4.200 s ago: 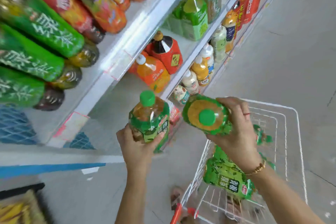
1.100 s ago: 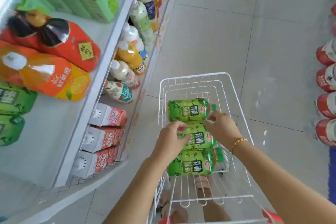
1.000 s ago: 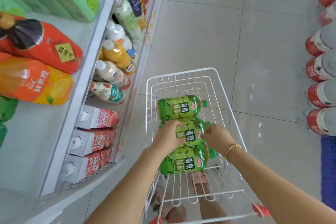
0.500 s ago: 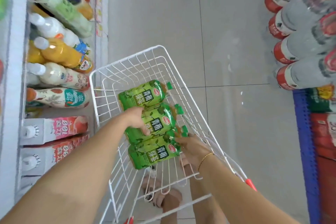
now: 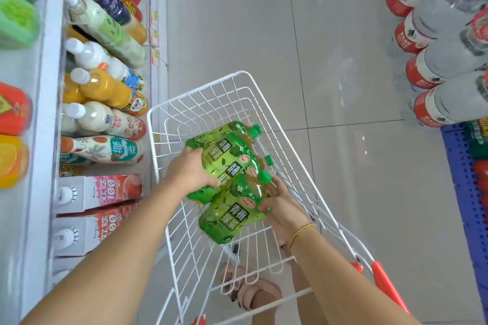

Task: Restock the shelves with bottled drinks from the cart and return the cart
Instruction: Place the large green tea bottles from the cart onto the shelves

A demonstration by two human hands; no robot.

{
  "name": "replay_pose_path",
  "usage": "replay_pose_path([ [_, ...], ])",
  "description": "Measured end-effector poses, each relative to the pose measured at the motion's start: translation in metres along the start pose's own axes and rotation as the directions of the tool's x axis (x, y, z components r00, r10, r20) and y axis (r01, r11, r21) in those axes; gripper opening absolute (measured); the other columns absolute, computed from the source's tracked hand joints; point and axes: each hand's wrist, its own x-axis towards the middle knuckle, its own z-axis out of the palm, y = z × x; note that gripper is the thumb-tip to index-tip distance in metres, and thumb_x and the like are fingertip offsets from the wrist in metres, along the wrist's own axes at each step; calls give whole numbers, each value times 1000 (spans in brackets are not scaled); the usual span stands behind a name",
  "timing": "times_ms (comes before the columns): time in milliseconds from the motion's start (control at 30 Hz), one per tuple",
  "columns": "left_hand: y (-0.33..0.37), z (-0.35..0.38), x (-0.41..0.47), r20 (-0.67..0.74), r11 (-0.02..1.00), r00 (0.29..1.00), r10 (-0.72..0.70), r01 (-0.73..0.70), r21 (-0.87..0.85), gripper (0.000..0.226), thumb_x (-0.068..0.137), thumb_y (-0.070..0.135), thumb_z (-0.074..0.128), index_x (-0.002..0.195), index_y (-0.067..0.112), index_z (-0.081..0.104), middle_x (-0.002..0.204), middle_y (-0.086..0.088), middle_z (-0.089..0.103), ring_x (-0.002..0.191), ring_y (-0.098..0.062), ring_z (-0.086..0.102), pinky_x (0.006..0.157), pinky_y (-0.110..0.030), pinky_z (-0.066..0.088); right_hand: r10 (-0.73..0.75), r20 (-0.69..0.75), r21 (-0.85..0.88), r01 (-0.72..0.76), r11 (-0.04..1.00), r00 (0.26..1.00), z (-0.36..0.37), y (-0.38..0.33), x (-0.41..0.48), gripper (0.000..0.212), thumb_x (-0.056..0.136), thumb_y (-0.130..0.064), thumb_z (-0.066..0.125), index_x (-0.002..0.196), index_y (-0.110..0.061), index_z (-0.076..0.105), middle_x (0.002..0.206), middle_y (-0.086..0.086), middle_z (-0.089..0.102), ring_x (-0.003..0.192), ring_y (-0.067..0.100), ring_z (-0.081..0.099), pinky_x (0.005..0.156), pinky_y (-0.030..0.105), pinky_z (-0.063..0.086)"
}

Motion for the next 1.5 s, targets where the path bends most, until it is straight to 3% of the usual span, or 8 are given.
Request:
replay_pose_path([
  [300,-14,-44,-73,-408,943,910,-72,-71,-324,83,53,42,87,123,18,50,119,-5,52,105,-21,51,86,-32,41,-148,62,-612,155,775,987,45,-3,-1,90,64,-9,83,137,-31,34,139,1,43,109,20,56,87,28,48],
  [467,-41,-50,-104,-491,857,850,-192,-98,-505,76,51,41,87,117,23,55,118,1,58,102,-15,52,82,-26,39,-176,32,-782,135,609,984,86,-1,6,97,69,-14,81,145,-22,23,135,7,48,89,13,52,75,22,46],
  [600,-64,-53,-131,-509,749,802,-312,-122,-651,73,47,42,88,112,30,56,113,9,61,99,-9,59,84,-28,48,-307,-30,-916,97,389,951,99,9,0,87,68,-26,82,137,-20,29,82,-7,49,72,15,47,61,27,44],
  [767,-91,-49,-176,-511,594,717,-474,-167,-787,72,47,33,90,107,38,52,108,10,61,92,-1,61,77,-28,52,-445,20,-979,107,171,895,113,21,-27,82,63,-37,84,126,-9,39,100,8,61,77,22,52,65,29,44],
  [900,-127,-32,-209,-488,466,576,-656,-201,-862,76,38,43,86,106,46,51,113,4,62,97,-12,65,84,-42,55,-609,252,-924,375,80,752,139,9,-68,82,53,-31,89,121,-16,46,102,10,64,83,28,60,68,35,50],
  [1033,-164,-12,-238,-468,377,420,-778,-285,-881,76,51,10,91,114,28,53,118,-7,60,100,-19,65,81,-38,57,-690,490,-743,669,-10,533,181,-5,-120,79,48,-22,89,117,-28,51,105,-5,60,90,23,62,75,40,53],
  [1200,-212,6,-251,-427,341,237,-873,-331,-880,76,53,7,89,114,33,51,125,-12,54,105,-22,62,88,-40,53,-590,676,-382,895,232,441,245,9,-140,76,49,-29,87,112,-37,45,103,-21,60,90,0,62,76,8,47],
  [1500,-246,28,-238,-495,479,75,-866,-161,-863,87,47,18,93,123,14,50,116,-4,47,106,-28,52,94,-45,47,-412,775,-283,845,454,480,322,114,-85,74,57,-9,83,121,-22,47,118,0,56,107,18,58,89,34,53],
])
